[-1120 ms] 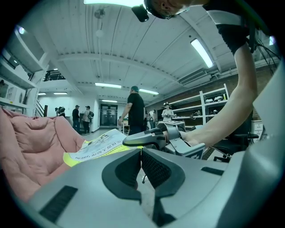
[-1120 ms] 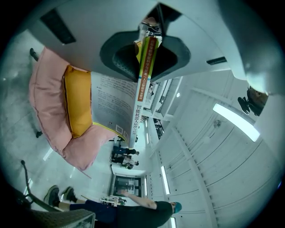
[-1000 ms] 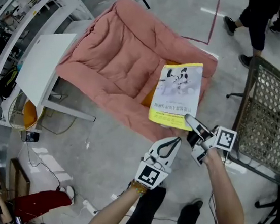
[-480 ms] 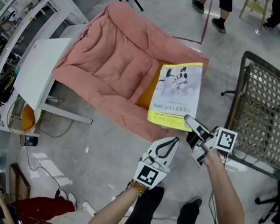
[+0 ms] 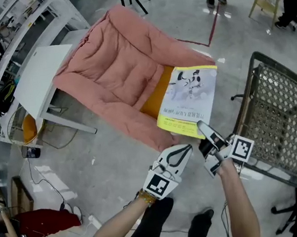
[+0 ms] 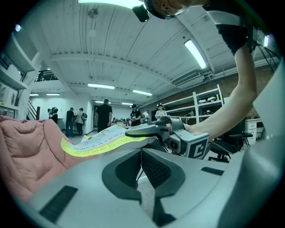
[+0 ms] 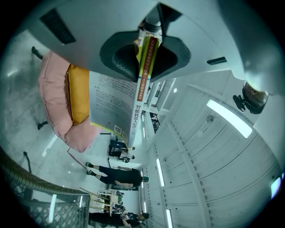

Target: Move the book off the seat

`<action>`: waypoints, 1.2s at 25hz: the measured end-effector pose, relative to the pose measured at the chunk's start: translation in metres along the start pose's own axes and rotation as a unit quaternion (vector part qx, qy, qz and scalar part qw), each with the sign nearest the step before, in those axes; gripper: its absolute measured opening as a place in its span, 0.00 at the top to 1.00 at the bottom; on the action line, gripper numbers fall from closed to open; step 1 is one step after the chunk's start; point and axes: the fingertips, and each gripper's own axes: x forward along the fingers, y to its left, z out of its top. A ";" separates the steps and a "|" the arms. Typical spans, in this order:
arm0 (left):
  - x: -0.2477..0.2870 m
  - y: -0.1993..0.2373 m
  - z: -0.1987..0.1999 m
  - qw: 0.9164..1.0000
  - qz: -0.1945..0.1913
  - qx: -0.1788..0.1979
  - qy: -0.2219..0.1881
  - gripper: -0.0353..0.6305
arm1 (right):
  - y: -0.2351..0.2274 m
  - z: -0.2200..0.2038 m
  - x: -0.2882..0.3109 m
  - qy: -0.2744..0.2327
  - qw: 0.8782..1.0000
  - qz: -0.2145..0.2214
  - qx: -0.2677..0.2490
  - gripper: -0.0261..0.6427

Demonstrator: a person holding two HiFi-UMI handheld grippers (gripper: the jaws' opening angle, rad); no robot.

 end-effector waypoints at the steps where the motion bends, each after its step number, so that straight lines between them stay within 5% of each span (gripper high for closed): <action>1: 0.001 -0.002 0.001 1.000 -0.002 0.001 -0.002 0.95 | 0.001 0.002 -0.003 -0.002 1.000 0.001 -0.001 0.84; 21: -0.008 -0.012 0.019 0.997 -0.064 0.009 -0.030 0.95 | 0.035 0.011 -0.023 -0.075 0.997 -0.002 -0.015 0.85; 30: -0.001 -0.021 0.019 0.998 -0.055 0.009 -0.018 0.95 | 0.035 0.020 -0.034 -0.077 0.997 0.011 -0.005 0.84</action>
